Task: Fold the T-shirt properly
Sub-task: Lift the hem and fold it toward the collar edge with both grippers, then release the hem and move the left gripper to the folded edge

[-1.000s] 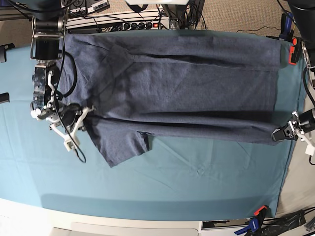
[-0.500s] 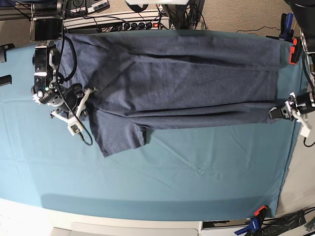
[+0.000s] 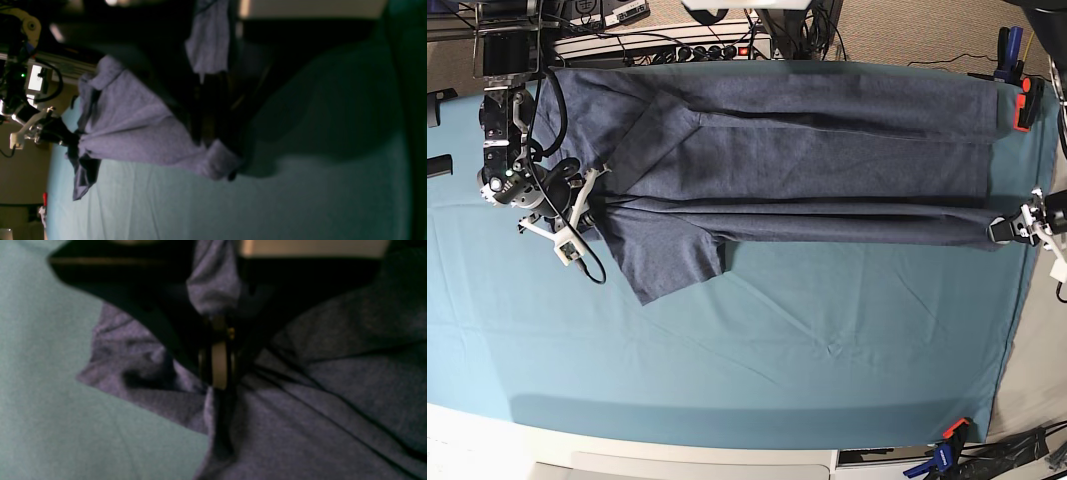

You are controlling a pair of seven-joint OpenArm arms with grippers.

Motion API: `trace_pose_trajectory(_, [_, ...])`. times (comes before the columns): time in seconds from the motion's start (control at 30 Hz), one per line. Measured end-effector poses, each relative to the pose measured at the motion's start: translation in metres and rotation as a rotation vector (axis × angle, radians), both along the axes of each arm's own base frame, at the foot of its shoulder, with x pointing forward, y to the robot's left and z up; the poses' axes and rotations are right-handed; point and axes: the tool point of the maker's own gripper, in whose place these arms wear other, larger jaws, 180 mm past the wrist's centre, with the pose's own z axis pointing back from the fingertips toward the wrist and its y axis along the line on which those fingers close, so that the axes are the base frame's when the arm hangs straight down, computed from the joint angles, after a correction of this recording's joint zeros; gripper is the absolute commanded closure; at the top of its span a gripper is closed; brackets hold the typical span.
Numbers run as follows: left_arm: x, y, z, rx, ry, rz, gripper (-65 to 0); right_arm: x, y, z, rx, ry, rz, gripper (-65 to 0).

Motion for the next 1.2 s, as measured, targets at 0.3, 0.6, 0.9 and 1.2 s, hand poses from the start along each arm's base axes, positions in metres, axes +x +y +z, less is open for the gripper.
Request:
trace_pose_trajectory(0.3, [0.002,-0.001,0.004,0.007,-0.012,-0.01,0.0,0.0,0.004,0.004,0.019,-0.004,0.003,0.0])
trace_pose_trajectory(0.6, [0.019,-0.004,0.023,0.031,-0.08,-0.042,0.0,0.014,0.021,0.042,-0.02,-0.121,0.071,0.0])
trace_pose_trajectory(0.9, [0.042,-0.001,0.051,0.042,-0.156,-0.041,0.0,0.032,-0.003,0.068,-0.091,-0.217,0.017,0.0])
trace_pose_trajectory(1.2, [0.043,0.011,0.061,0.068,-0.172,-0.038,0.0,0.051,-0.038,0.114,-0.069,-0.343,-0.095,0.0])
